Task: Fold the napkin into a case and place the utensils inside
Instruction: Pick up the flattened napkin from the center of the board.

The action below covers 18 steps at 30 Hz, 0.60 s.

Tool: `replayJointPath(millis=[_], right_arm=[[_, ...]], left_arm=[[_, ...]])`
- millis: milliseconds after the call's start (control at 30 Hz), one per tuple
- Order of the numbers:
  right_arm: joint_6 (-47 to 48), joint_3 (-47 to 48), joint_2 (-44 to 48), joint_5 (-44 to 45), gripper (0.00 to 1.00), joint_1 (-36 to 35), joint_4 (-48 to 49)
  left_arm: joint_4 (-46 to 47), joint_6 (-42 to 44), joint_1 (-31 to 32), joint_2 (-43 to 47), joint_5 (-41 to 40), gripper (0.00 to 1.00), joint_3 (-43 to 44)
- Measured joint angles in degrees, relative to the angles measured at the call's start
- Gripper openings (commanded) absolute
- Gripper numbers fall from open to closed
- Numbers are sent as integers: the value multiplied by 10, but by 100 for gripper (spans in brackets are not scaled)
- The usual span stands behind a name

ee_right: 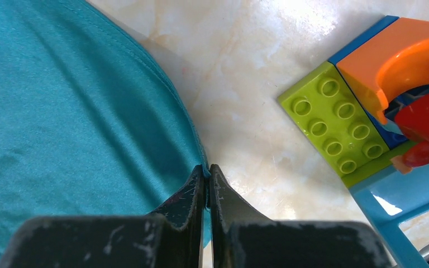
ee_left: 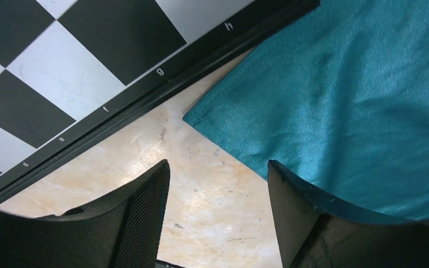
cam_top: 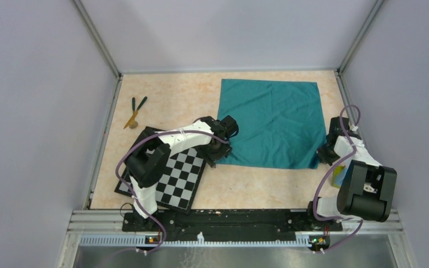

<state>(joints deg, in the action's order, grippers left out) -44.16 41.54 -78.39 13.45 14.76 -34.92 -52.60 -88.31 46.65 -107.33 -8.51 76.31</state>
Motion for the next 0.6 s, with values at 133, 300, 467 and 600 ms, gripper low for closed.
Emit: replayJointPath(millis=[133, 300, 467, 600], right_arm=[[0, 0, 11, -1, 0, 0, 6], [0, 0, 12, -2, 0, 0, 10], [1, 0, 12, -2, 0, 0, 10], [0, 0, 12, -1, 0, 0, 10]], left_arm=[[-23, -17, -5, -20, -21, 68, 23], [-23, -18, -17, -33, -27, 64, 28], [-23, -17, -29, -35, -31, 63, 28], [-21, -15, -35, -36, -31, 58, 28]])
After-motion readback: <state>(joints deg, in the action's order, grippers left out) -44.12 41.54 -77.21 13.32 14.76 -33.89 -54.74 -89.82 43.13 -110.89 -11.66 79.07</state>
